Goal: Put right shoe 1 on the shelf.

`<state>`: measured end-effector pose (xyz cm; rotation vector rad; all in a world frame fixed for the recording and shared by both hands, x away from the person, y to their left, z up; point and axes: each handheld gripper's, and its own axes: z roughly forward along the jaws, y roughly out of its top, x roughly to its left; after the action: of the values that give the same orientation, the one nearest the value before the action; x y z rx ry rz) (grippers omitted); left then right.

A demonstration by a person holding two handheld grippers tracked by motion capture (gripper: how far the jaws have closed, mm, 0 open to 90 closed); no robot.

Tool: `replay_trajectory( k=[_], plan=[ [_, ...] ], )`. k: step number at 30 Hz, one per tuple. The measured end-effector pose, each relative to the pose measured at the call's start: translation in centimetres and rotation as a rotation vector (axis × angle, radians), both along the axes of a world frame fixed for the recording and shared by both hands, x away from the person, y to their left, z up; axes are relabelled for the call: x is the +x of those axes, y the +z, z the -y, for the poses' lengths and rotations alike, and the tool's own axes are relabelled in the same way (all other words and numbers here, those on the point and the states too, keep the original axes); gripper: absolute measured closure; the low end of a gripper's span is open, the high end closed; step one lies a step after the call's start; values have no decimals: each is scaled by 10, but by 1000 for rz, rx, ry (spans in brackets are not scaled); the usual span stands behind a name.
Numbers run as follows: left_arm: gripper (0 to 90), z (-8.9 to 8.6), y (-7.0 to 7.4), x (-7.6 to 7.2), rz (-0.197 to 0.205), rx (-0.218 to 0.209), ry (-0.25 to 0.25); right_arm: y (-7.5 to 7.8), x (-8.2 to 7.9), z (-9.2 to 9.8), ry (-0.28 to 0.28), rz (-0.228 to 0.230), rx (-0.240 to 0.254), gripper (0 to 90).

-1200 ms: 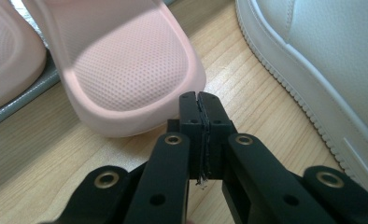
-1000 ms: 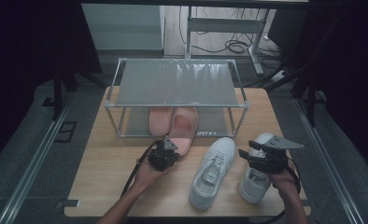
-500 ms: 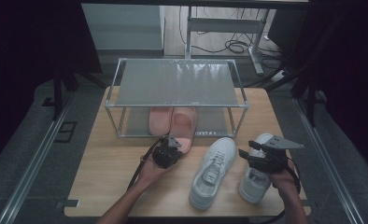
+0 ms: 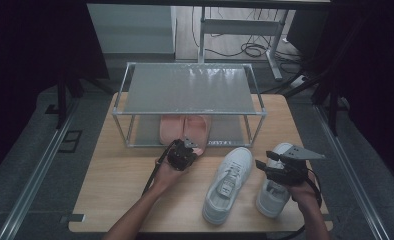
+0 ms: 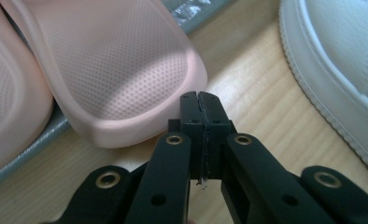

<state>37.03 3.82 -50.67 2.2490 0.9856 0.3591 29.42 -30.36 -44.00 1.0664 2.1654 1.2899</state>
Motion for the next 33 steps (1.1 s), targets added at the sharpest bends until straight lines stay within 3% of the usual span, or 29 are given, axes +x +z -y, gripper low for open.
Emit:
replay_trajectory(
  k=[8,26,33],
  plan=[
    [900,1,-3,15,-4,-32,33,0,0,1,-3,1,1,422],
    [899,9,-3,44,-13,-15,82,1,0,2,-5,2,4,422],
    [877,8,-3,45,-17,-26,86,1,0,3,-6,3,3,422]
  ],
)
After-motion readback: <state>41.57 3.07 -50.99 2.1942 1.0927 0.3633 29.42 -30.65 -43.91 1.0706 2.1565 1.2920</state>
